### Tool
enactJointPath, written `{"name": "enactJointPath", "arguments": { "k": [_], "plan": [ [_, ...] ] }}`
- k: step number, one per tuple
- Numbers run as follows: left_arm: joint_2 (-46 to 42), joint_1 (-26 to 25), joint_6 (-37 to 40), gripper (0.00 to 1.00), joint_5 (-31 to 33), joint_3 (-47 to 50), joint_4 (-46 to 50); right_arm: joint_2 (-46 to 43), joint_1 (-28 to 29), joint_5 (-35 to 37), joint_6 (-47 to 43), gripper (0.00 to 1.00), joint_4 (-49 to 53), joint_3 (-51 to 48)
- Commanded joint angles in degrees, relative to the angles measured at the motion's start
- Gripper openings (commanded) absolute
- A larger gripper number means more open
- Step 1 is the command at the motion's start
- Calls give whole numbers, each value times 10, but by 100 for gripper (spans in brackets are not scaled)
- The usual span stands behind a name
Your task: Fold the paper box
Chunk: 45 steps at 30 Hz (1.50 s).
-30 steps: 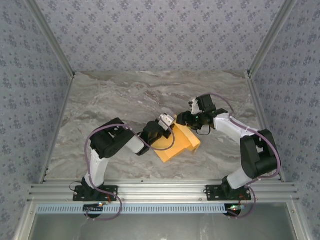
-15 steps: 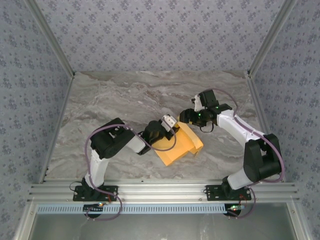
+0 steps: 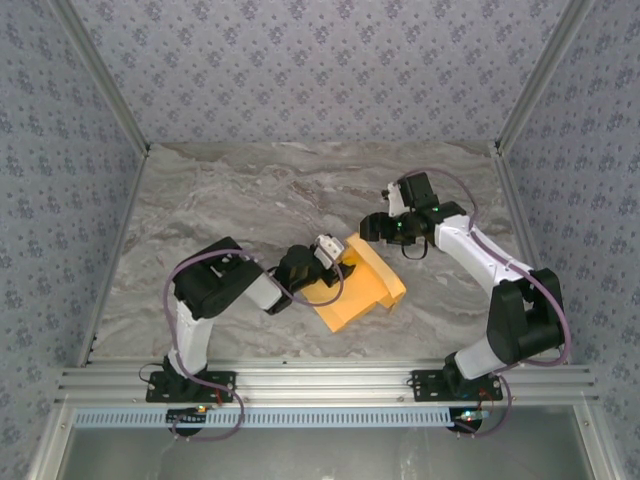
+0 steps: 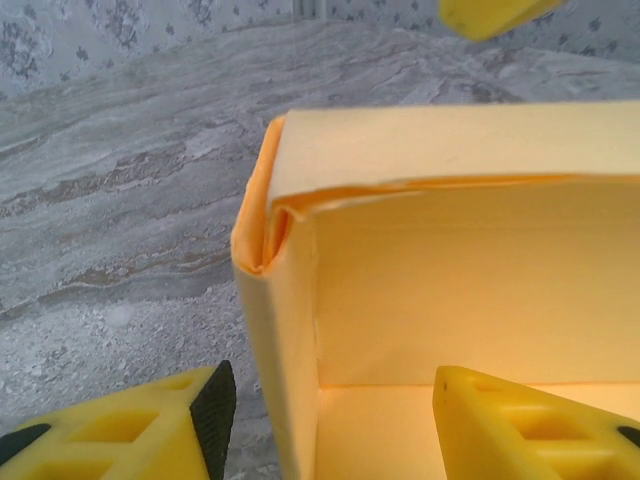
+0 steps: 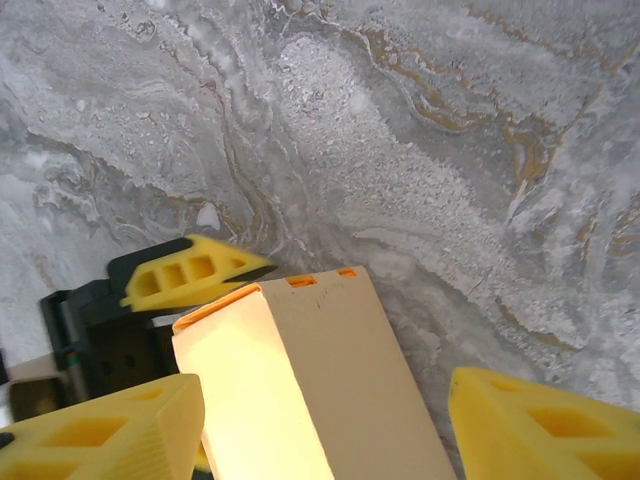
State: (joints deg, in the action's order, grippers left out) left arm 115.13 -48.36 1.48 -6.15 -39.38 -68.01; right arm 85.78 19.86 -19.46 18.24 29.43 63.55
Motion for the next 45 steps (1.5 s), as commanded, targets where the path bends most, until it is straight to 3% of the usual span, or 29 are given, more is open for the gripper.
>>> {"name": "enactJointPath", "arguments": {
  "k": [1, 5, 10, 13, 18, 24, 34, 45],
  "plan": [
    [-50, 3, -11, 57, -39, 27, -47, 10, 23, 47, -51, 76, 31, 41],
    [-93, 3, -10, 57, -49, 58, -41, 36, 67, 88, -96, 81, 70, 97],
    [-153, 16, -28, 57, -9, 126, -80, 91, 120, 200, -139, 85, 120, 158],
    [-217, 35, -49, 57, 8, 162, -51, 120, 136, 234, -143, 89, 130, 171],
    [-340, 70, -56, 57, 35, 215, 50, 157, 145, 253, -146, 90, 152, 192],
    [-430, 109, -54, 58, 47, 242, 127, 188, 153, 212, -162, 89, 170, 204],
    [-434, 112, -60, 58, 55, 253, 122, 242, 169, 235, -166, 77, 198, 236],
    [-414, 112, -68, 58, 65, 248, 123, 254, 172, 234, -167, 50, 217, 241]
  ]
}}
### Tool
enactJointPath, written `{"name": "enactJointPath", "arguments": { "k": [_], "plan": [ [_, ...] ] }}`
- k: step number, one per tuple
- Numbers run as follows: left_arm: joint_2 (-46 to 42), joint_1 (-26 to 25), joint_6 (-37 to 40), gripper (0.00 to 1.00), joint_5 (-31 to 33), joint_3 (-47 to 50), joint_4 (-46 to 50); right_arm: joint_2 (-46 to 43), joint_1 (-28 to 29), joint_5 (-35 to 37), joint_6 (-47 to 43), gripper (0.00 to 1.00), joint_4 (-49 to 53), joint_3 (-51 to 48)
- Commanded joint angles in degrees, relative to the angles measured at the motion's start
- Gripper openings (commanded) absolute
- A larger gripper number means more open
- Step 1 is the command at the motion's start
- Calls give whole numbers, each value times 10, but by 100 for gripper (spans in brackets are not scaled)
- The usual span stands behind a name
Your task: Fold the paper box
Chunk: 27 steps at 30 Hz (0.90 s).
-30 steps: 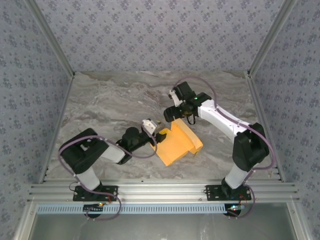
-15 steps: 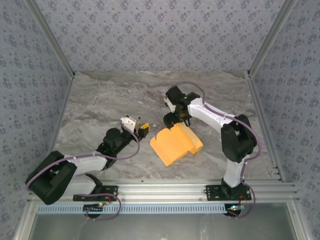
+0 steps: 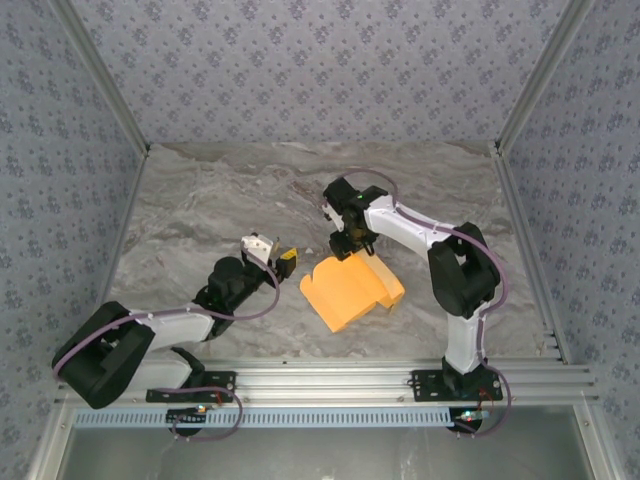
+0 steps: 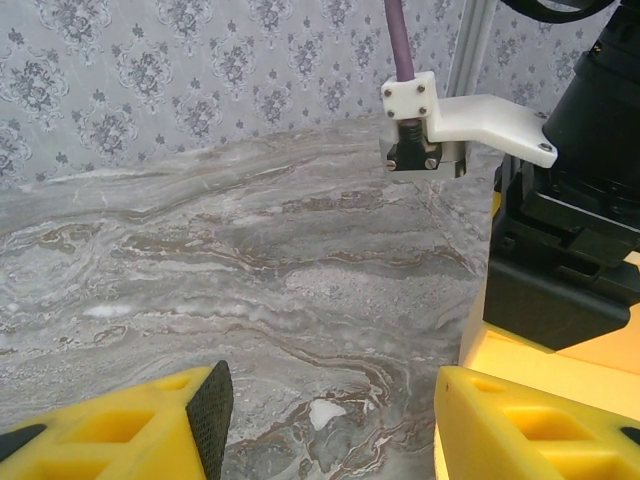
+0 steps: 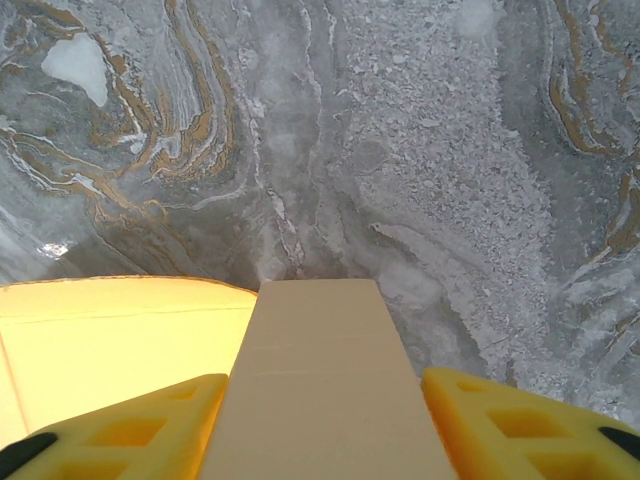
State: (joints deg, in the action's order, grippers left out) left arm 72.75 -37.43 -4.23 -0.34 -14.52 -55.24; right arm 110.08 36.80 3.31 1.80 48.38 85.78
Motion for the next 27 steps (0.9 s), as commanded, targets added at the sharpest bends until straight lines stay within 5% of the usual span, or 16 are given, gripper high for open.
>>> {"name": "enactJointPath", "arguments": {
  "k": [1, 8, 18, 20, 23, 27],
  "plan": [
    [11, 3, -11, 58, 6, -2, -4, 11, 2, 3, -2, 49, 30, 18],
    [22, 3, -43, 58, 5, -26, 30, -5, -5, -39, 18, 42, 34, 16],
    [-77, 4, -189, 62, 36, -70, 195, -120, -109, -261, 121, 36, -159, -95],
    [-118, 8, -236, 71, 56, -77, 254, -149, -132, -295, 160, 36, -226, -135],
    [-181, 28, -321, 98, 81, -88, 347, -183, -160, -328, 211, 36, -328, -195],
    [-238, 60, -393, 99, 40, -72, 360, -205, -179, -375, 262, 36, -455, -251]
  ]
}}
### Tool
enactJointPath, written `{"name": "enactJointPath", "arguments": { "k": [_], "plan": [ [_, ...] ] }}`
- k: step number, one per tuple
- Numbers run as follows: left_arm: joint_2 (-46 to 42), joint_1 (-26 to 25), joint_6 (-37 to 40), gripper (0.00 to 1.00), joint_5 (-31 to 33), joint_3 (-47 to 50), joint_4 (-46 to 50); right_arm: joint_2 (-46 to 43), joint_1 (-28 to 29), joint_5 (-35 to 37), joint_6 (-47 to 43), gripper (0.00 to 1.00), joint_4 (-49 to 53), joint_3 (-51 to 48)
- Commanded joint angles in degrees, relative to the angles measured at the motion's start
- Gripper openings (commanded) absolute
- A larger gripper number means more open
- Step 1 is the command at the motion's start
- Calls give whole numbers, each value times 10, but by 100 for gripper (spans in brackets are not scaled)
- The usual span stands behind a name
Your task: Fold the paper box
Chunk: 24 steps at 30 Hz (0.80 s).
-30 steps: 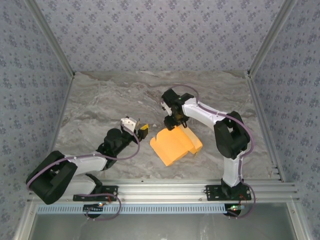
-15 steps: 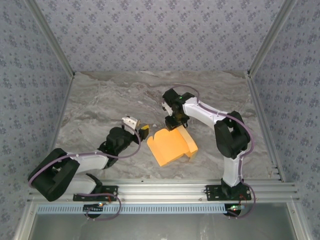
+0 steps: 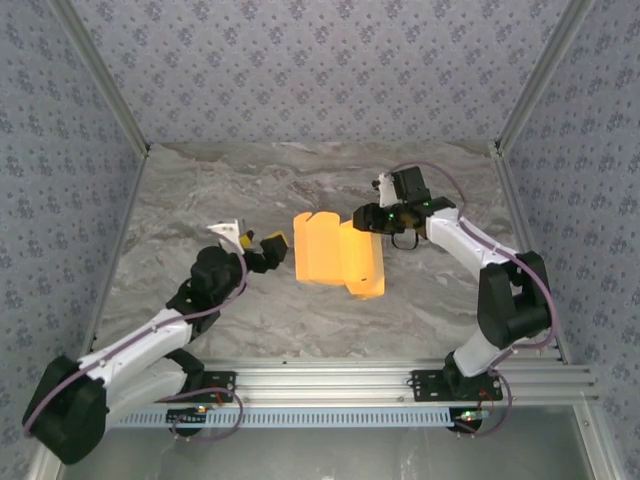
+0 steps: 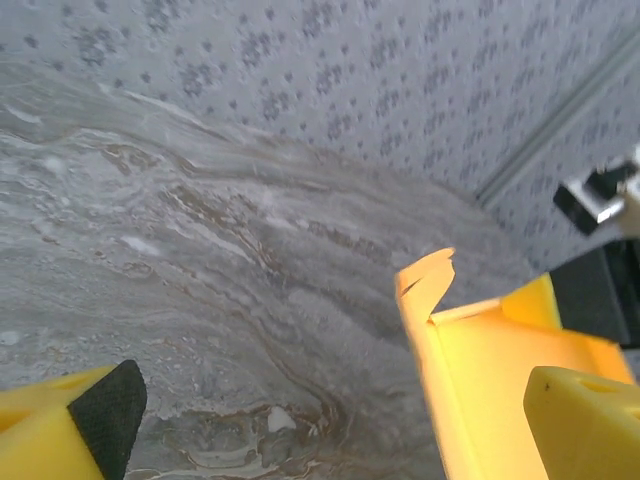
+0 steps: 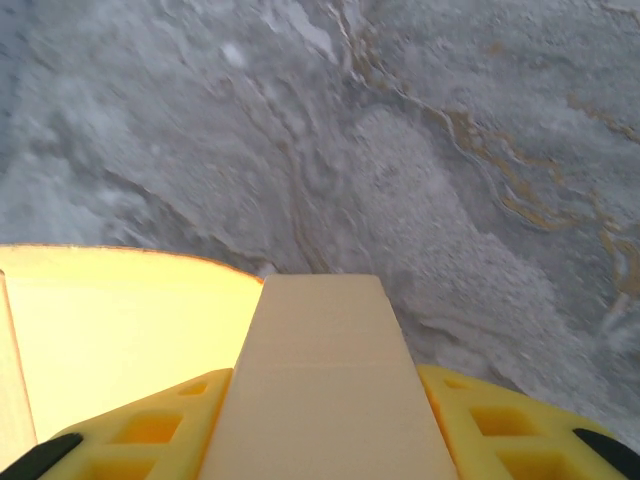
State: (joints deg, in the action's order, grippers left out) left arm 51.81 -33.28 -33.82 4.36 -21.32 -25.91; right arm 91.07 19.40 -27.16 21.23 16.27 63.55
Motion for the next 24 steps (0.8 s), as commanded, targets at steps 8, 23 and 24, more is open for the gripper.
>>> {"name": "enactJointPath", "arguments": {
  "k": [8, 23, 24],
  "plan": [
    [47, 47, -52, 99, -171, -106, 181, -15, 3, -86, 94, 35, -231, -83],
    [168, 9, -18, 75, -176, -158, 225, -2, 28, -89, 80, 35, -233, -98],
    [169, 8, -19, 74, -176, -157, 224, -3, 29, -88, 80, 35, -230, -95]
  ]
}}
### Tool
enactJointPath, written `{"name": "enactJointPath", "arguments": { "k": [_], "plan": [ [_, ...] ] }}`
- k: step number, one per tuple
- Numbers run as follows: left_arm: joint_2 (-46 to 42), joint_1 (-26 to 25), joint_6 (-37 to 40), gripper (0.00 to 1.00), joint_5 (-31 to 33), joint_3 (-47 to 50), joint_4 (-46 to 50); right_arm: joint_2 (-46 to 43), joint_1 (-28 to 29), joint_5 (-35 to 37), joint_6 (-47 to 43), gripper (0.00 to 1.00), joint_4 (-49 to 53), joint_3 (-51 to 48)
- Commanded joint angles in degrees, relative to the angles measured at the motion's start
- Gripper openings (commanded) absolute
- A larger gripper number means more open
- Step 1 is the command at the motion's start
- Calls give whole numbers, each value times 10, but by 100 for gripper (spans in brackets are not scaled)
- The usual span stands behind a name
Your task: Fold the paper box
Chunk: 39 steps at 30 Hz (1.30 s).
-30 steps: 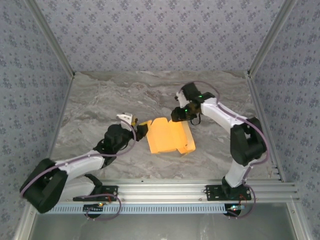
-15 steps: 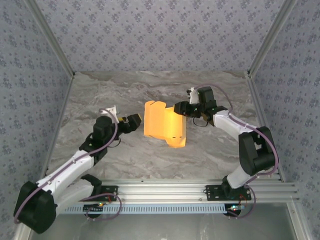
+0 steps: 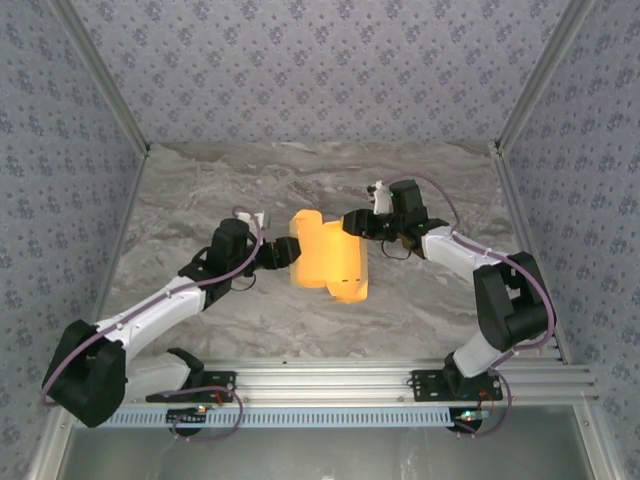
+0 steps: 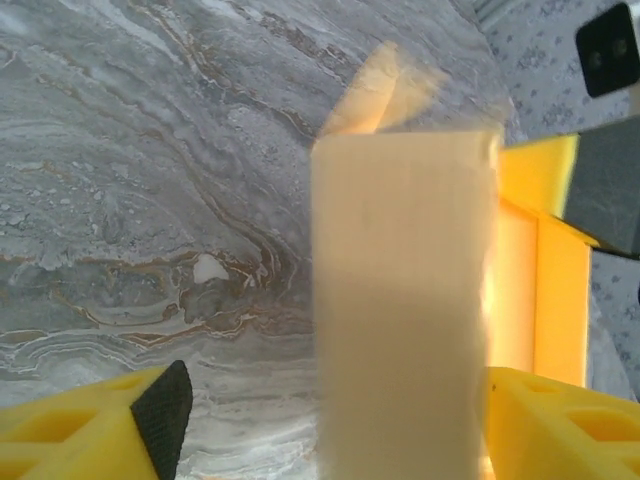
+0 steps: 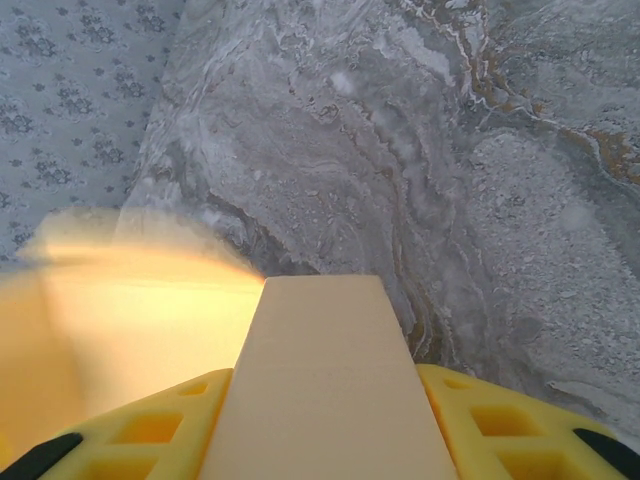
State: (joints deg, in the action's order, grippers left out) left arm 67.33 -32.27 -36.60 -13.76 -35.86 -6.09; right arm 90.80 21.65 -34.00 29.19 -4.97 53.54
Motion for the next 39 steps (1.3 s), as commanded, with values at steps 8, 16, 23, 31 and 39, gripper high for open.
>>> {"name": "enactJointPath", "arguments": {
  "k": [8, 16, 23, 31, 39],
  "plan": [
    [-41, -6, 12, 99, 15, 1, 31, -3, 5, -1, -17, 34, 17, 18],
    [-32, -3, 25, 70, 21, -15, 59, -8, 10, 5, -19, 34, 21, 19],
    [-12, -9, 33, 60, 29, -22, 67, -17, 10, 9, -20, 34, 26, 16],
    [12, -18, 92, 15, 18, -60, 99, -15, 13, 3, -23, 39, 25, 6],
    [30, -26, 171, 0, 18, -94, 126, 0, 2, -27, -25, 67, 85, 34]
  ]
}}
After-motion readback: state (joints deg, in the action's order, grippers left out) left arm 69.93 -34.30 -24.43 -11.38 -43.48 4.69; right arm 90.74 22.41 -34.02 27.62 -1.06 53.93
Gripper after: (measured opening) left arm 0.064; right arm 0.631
